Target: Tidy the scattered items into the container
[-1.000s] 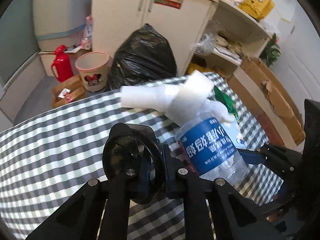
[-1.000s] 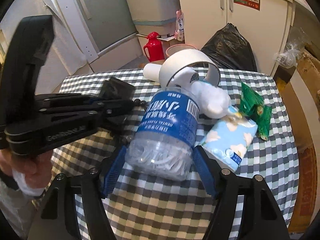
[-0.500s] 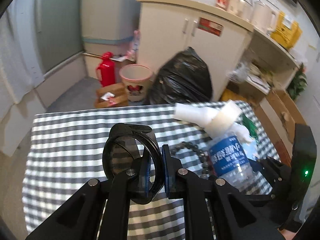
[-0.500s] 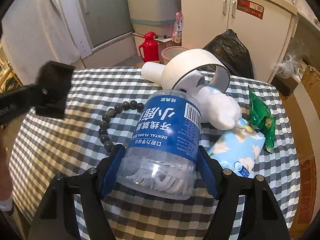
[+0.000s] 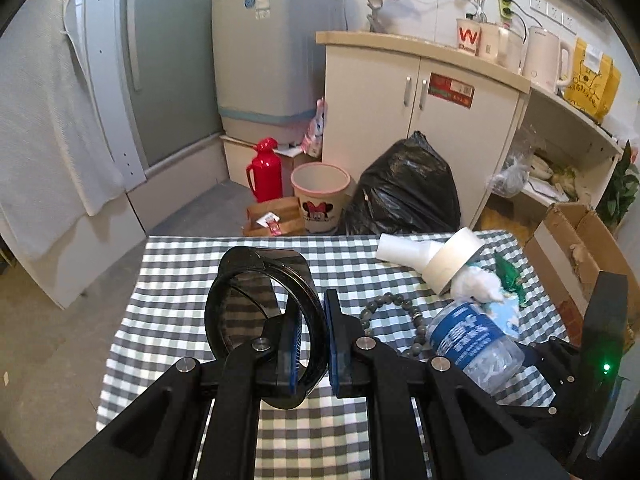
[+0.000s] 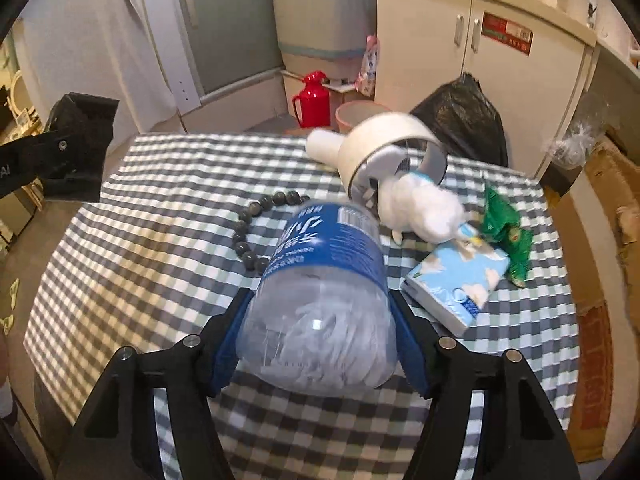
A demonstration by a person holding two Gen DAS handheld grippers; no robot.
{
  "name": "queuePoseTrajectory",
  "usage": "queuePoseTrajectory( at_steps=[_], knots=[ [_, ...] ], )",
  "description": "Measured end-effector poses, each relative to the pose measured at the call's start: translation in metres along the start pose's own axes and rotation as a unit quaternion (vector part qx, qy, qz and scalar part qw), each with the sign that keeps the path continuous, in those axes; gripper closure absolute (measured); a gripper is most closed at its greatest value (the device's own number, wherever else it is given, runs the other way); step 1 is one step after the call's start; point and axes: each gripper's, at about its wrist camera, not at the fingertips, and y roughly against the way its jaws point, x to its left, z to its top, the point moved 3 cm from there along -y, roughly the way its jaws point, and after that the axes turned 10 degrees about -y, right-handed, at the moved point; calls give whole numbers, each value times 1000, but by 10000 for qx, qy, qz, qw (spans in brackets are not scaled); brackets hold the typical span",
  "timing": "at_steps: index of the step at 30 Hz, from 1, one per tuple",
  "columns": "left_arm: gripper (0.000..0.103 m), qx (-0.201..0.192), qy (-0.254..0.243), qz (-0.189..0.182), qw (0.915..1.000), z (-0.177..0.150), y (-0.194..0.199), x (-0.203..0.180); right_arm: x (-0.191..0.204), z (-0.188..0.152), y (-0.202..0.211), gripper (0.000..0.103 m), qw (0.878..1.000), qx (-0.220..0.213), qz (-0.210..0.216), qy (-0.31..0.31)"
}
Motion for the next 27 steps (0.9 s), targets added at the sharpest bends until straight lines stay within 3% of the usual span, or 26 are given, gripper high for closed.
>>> queuePoseTrajectory(
  at_steps=[7,17,21,27],
  knots=[
    [93,-270,88,99,9995,4,34,-4,6,3,41,40,9989,-464,56,85],
    [93,-517,95,111,9986,6,66,-13,2,-6,82,40,9977,-640,107,184],
    [93,-506,84,86,9986,3,67,-17,-4,-14,81,40,9989,-420,55,215],
    [93,-438,66,61,9990,2,61,-21,-14,-28,39,40,9987,368,-140,326]
  ],
)
